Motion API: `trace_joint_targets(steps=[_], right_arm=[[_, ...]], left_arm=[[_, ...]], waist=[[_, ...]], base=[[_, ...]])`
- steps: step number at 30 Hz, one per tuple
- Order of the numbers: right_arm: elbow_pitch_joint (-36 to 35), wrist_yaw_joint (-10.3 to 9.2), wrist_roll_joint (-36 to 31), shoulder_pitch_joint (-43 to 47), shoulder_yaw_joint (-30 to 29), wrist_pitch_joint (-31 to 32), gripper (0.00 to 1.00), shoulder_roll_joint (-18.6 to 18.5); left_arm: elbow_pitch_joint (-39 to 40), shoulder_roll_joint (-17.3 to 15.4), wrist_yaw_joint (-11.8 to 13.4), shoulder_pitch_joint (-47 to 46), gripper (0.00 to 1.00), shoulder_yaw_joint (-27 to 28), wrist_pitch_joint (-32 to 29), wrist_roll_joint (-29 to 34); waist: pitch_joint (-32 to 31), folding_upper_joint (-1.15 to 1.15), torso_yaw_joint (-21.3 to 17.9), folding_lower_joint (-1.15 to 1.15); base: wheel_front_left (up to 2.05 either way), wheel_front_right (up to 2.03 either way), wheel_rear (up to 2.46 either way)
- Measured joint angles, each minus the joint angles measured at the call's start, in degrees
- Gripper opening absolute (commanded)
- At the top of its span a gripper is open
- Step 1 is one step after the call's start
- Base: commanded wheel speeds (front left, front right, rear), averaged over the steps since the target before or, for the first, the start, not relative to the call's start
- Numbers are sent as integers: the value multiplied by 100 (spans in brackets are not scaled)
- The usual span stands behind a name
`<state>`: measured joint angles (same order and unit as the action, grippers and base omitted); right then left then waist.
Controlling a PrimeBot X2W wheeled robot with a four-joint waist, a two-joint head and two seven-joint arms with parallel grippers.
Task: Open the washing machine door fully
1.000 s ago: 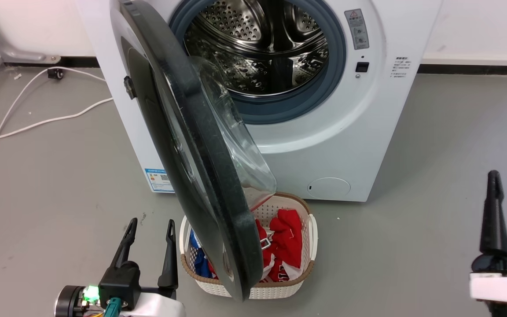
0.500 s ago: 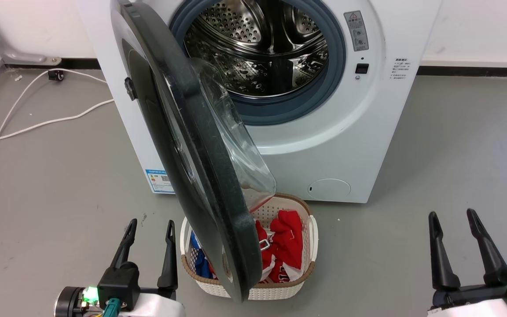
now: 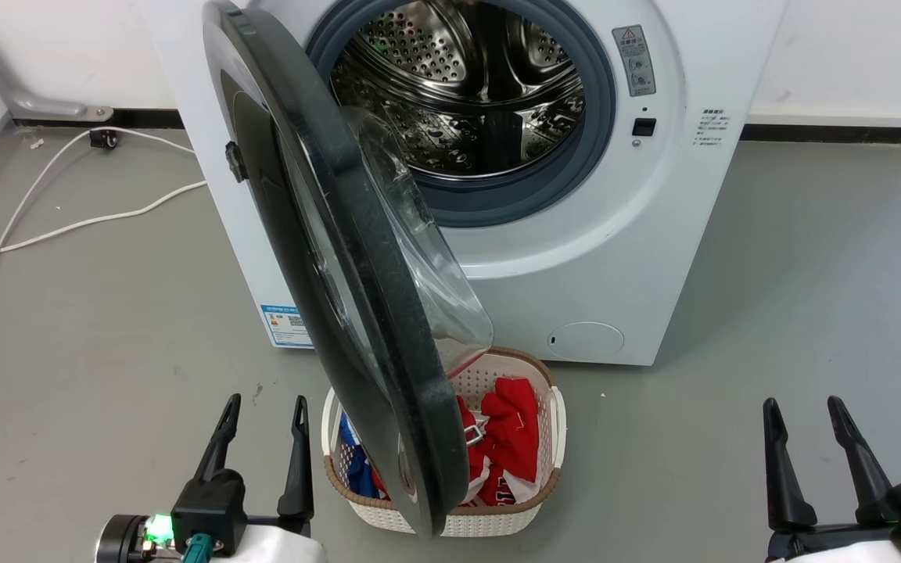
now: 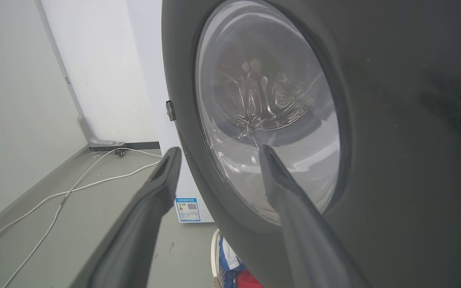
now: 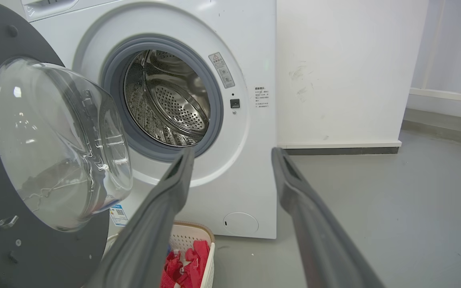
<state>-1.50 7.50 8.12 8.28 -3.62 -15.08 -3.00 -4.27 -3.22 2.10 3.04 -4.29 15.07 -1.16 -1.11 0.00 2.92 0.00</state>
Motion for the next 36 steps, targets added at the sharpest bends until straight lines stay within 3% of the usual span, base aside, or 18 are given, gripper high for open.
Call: trace_joint_targets(steps=[9, 10, 11, 12, 18, 27, 36], right_arm=[[29, 0, 36, 1, 42, 0, 100, 0], [29, 0, 37, 2, 47, 0, 100, 0], [27, 0, 38, 2, 48, 0, 100, 0], [25, 0, 38, 2, 56, 0, 100, 0], [-15, 0, 42, 11, 37, 0, 100, 0], [-22, 0, 48, 24, 91, 0, 100, 1], [-24, 0, 45, 27, 134, 0, 100, 1]], left_arm=[[-48, 3, 96, 11, 98, 55, 0, 7], [-47, 5, 103, 11, 45, 58, 0, 8], [-44, 8, 119, 11, 15, 66, 0, 12], [-41, 7, 120, 11, 0, 71, 0, 20], [234, -2, 197, -19, 0, 125, 0, 58], [1357, -79, 297, -258, 0, 224, 0, 138], [2357, -111, 283, -645, 0, -203, 1, 294]], waist=[[-11, 0, -4, 0], [-13, 0, -4, 0], [-14, 0, -4, 0], [-15, 0, -4, 0], [-21, 0, 29, 0], [-42, 0, 41, 0], [-78, 0, 56, 0]], base=[[0, 0, 0], [0, 0, 0], [0, 0, 0], [0, 0, 0], [0, 0, 0], [0, 0, 0], [0, 0, 0]])
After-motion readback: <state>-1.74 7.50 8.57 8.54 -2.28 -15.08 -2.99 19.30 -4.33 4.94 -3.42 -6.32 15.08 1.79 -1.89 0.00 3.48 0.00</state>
